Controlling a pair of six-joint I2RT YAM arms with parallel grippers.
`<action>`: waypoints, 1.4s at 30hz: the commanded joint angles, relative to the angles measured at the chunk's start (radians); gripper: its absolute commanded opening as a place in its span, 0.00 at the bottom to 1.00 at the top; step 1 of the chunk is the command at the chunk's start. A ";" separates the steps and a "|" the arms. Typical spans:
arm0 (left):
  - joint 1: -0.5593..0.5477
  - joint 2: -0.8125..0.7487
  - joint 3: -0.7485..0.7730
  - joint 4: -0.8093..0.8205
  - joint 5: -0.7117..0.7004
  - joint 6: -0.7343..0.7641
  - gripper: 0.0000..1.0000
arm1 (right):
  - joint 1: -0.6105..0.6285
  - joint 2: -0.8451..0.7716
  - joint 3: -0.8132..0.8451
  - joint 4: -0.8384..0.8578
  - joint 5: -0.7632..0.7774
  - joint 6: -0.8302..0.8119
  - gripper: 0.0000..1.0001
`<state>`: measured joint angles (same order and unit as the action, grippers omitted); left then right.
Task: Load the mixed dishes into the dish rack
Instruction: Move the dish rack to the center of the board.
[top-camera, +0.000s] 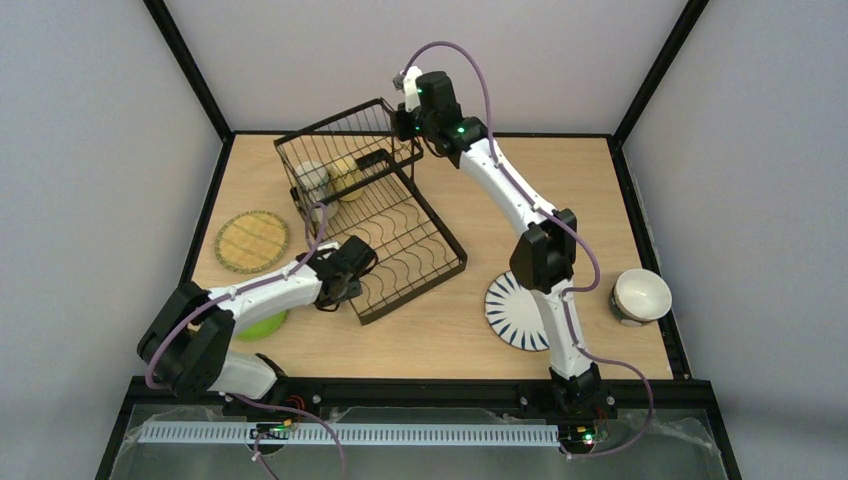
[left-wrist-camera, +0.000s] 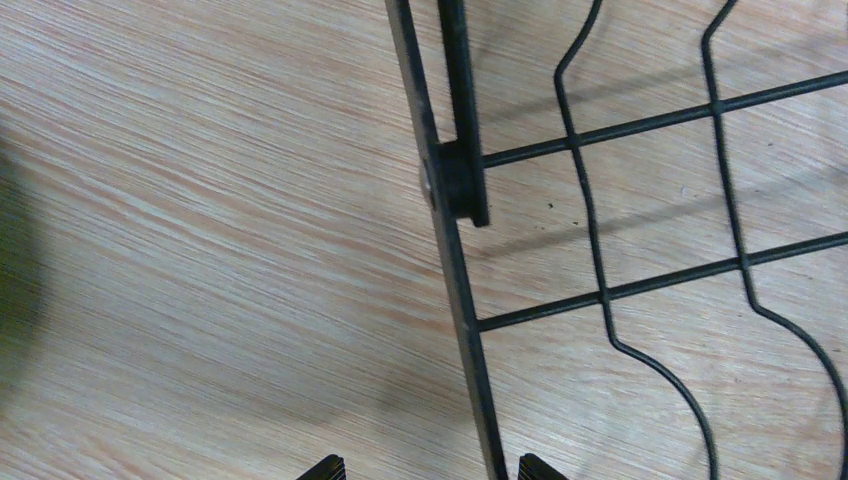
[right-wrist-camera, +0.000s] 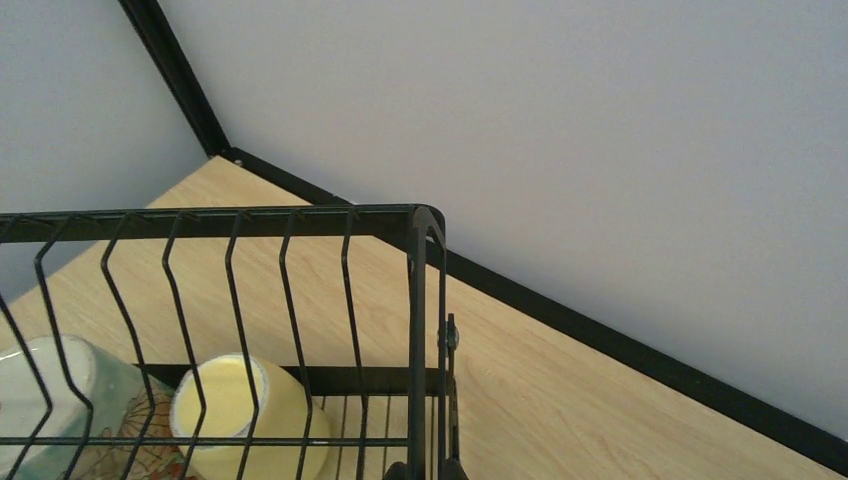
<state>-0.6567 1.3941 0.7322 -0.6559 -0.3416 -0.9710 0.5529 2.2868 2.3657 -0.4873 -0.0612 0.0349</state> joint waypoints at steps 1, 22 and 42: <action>-0.003 0.029 0.005 0.016 -0.014 0.012 0.99 | -0.018 0.048 0.034 -0.090 0.108 0.011 0.01; -0.004 0.064 0.036 -0.028 -0.054 -0.008 0.98 | -0.038 -0.025 -0.031 -0.126 0.329 0.079 0.00; 0.000 0.025 0.059 -0.101 -0.085 0.006 0.99 | -0.129 -0.159 -0.214 -0.108 0.425 0.146 0.00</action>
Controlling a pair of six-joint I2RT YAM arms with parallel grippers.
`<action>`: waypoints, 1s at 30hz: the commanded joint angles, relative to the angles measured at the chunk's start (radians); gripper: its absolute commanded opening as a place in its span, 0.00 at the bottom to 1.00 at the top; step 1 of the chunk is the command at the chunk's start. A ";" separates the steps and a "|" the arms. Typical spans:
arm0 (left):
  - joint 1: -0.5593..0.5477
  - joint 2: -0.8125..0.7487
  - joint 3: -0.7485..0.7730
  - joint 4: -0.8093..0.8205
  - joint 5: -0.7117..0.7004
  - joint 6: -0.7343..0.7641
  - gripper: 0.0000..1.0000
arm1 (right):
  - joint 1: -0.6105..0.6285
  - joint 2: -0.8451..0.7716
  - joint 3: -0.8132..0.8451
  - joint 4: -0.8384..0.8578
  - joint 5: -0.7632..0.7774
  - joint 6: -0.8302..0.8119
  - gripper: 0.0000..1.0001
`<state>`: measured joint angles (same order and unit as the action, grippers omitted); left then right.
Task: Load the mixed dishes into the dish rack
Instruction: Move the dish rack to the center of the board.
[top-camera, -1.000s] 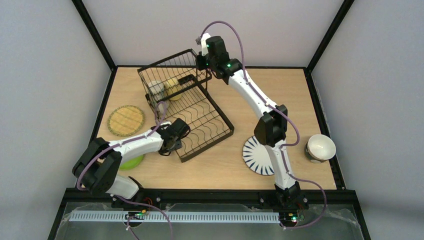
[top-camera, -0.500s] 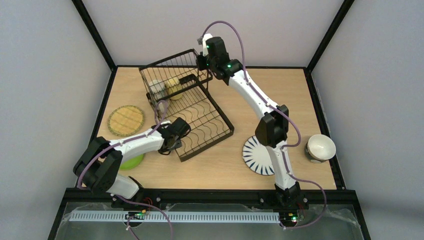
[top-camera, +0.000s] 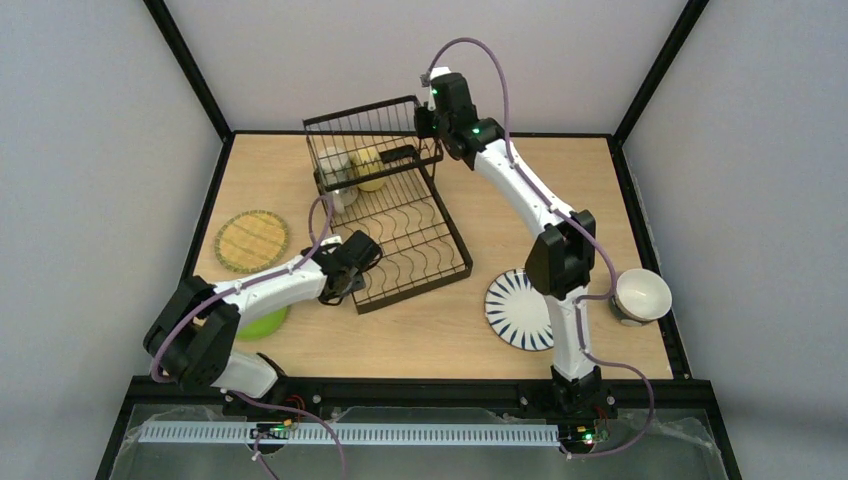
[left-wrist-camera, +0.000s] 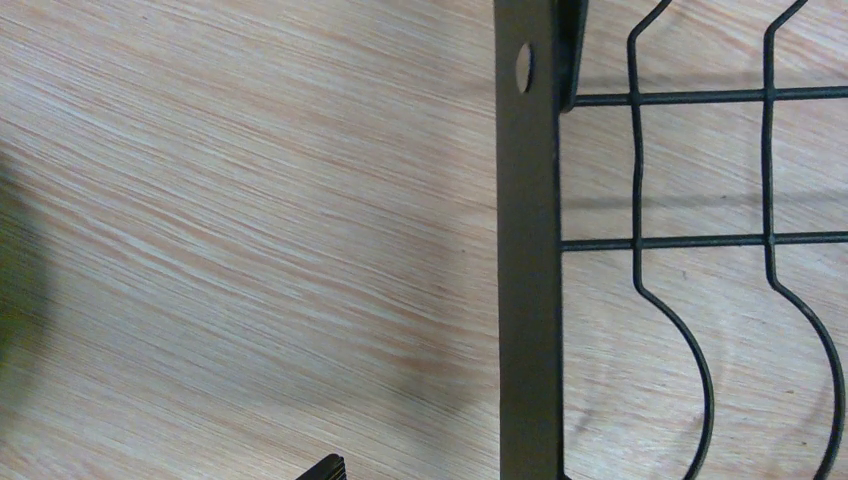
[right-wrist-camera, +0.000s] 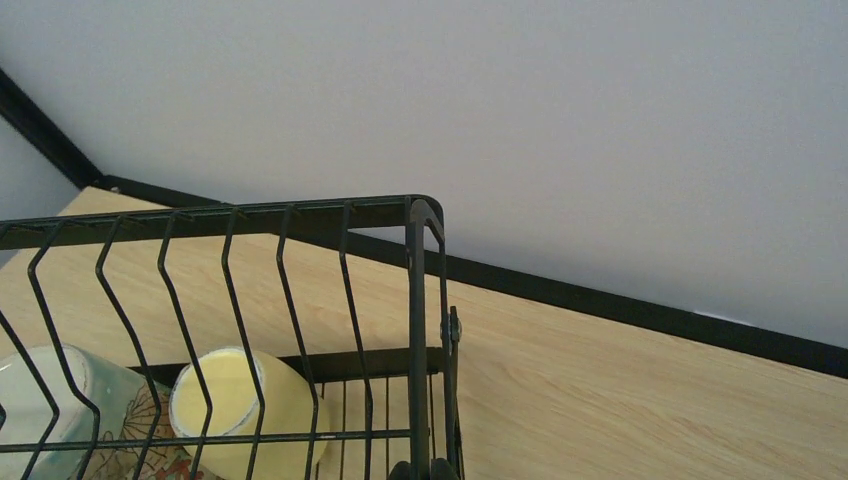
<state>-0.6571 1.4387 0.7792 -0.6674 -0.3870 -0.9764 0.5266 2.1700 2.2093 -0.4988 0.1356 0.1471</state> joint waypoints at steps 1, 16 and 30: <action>0.001 -0.020 0.014 -0.092 -0.040 0.014 0.99 | -0.105 -0.049 -0.068 -0.096 0.231 0.035 0.00; 0.007 -0.045 0.004 -0.115 -0.040 0.030 0.99 | -0.119 -0.227 -0.315 -0.041 0.282 0.063 0.00; 0.009 -0.080 -0.019 -0.112 -0.032 0.065 0.99 | -0.119 -0.426 -0.567 -0.012 0.326 0.123 0.00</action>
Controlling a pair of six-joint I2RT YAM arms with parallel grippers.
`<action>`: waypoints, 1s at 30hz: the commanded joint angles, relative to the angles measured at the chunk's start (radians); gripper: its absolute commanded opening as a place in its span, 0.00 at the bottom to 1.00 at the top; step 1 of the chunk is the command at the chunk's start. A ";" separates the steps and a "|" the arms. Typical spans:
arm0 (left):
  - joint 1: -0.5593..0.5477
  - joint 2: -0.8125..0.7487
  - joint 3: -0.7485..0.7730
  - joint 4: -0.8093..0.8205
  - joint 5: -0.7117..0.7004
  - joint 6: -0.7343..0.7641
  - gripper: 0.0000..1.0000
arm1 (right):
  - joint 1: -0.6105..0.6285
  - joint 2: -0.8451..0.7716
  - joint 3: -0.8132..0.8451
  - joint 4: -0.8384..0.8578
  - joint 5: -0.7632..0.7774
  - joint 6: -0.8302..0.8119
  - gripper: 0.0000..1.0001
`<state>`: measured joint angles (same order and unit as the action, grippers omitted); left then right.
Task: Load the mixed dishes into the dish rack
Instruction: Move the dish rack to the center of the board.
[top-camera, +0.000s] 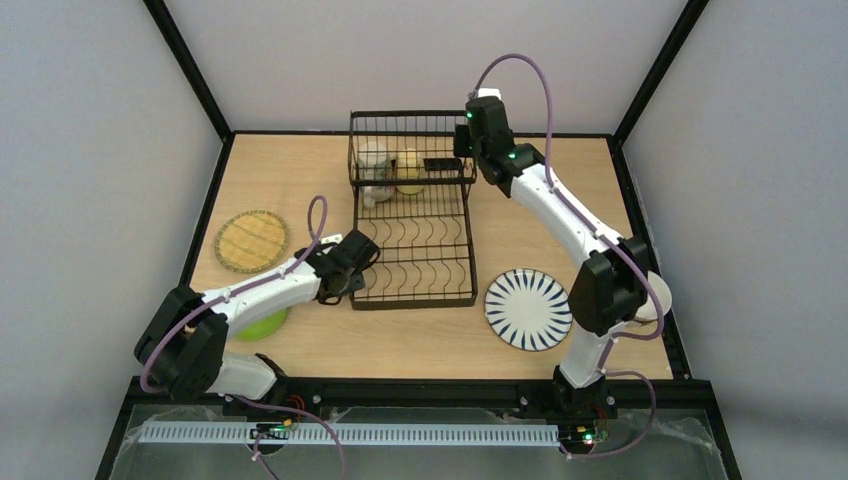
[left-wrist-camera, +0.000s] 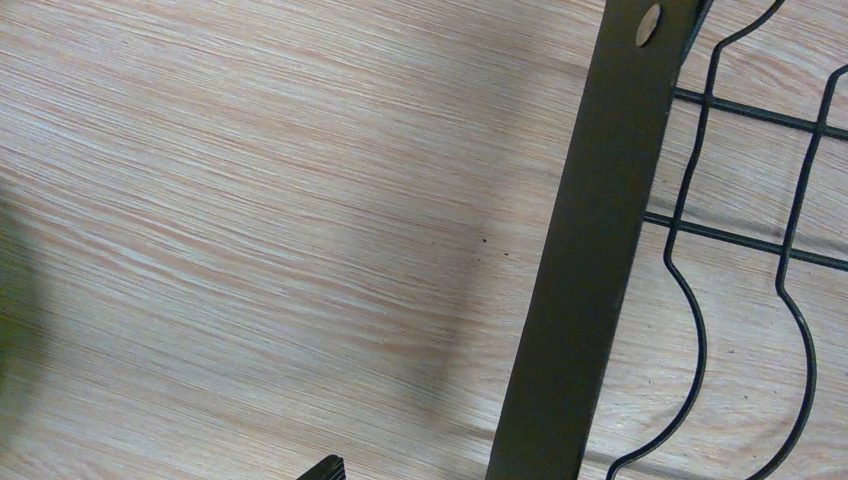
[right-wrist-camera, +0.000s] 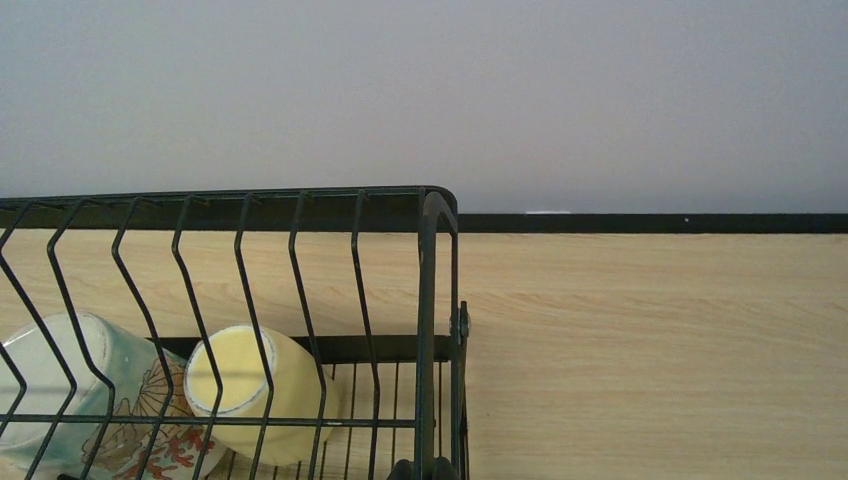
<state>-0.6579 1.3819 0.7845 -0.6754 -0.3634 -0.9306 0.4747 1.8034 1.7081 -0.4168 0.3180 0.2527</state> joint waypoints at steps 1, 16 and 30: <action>0.010 -0.023 -0.025 -0.103 -0.054 0.021 0.99 | -0.067 -0.069 -0.078 -0.093 0.145 0.020 0.00; 0.009 -0.062 -0.027 -0.074 -0.035 0.052 0.99 | -0.067 -0.090 -0.086 -0.094 0.101 0.004 0.34; -0.011 -0.092 0.036 -0.073 -0.039 0.082 0.99 | -0.067 -0.015 0.103 -0.122 0.011 -0.059 0.64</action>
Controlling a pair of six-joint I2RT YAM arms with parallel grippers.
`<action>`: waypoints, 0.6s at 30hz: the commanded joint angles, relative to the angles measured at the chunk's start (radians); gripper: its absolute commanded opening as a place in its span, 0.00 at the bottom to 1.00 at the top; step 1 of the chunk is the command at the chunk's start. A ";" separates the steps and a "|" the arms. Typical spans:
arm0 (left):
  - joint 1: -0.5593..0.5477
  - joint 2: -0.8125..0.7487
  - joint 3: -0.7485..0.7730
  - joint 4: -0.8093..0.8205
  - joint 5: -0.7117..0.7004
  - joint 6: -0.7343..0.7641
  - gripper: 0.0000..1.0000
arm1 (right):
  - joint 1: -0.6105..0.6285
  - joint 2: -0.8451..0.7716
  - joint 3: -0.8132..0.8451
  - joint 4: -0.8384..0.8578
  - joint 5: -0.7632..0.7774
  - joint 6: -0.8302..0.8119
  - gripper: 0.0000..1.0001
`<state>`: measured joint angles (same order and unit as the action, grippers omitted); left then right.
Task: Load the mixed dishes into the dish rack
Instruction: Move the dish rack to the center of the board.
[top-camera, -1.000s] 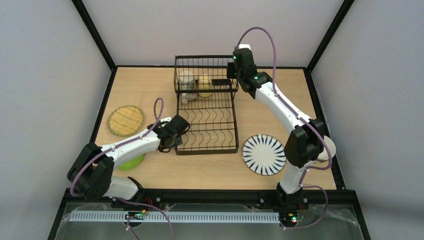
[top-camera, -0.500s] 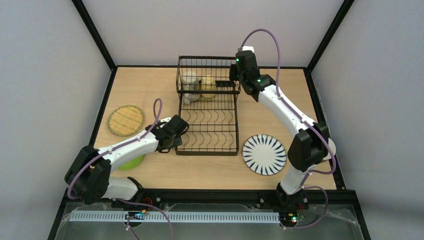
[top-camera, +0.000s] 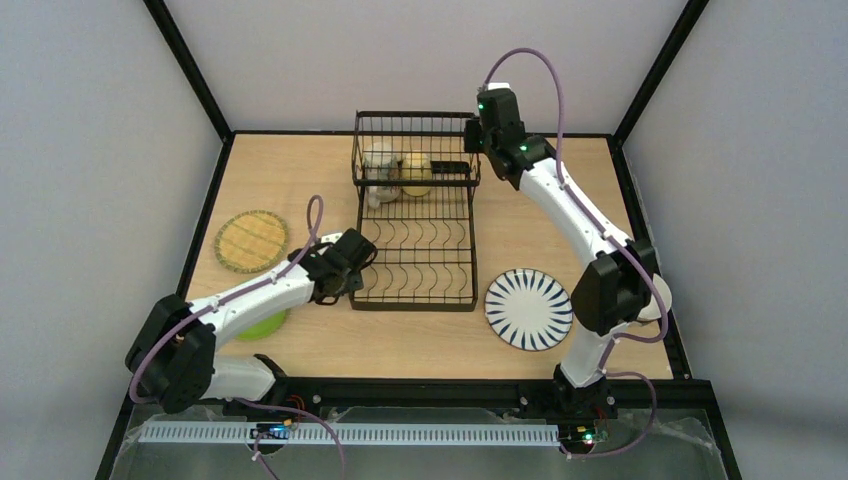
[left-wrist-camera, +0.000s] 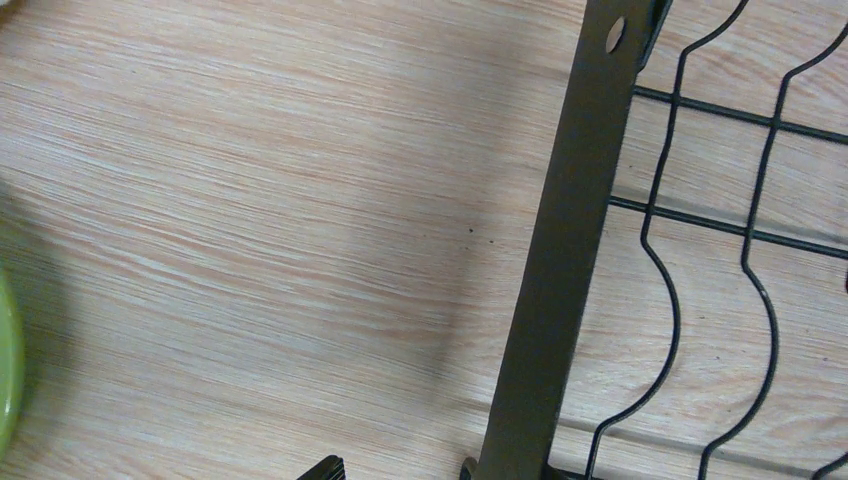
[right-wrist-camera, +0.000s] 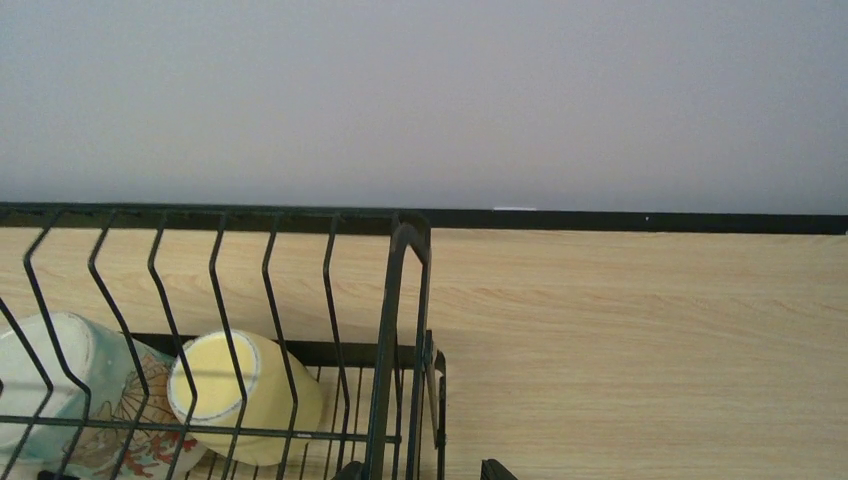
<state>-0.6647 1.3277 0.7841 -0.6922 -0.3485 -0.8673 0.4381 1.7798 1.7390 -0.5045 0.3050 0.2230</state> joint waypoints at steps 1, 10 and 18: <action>-0.006 -0.042 0.041 -0.061 -0.055 0.018 0.99 | -0.030 0.009 0.081 -0.036 0.018 -0.030 0.64; -0.015 -0.116 0.096 -0.125 -0.068 0.020 0.99 | -0.029 0.007 0.155 -0.063 -0.026 -0.038 0.66; -0.015 -0.177 0.141 -0.171 -0.061 0.020 0.99 | -0.029 -0.029 0.171 -0.071 -0.042 -0.032 0.68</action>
<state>-0.6743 1.1835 0.8879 -0.8131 -0.3977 -0.8566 0.4122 1.7859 1.8847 -0.5392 0.2760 0.1978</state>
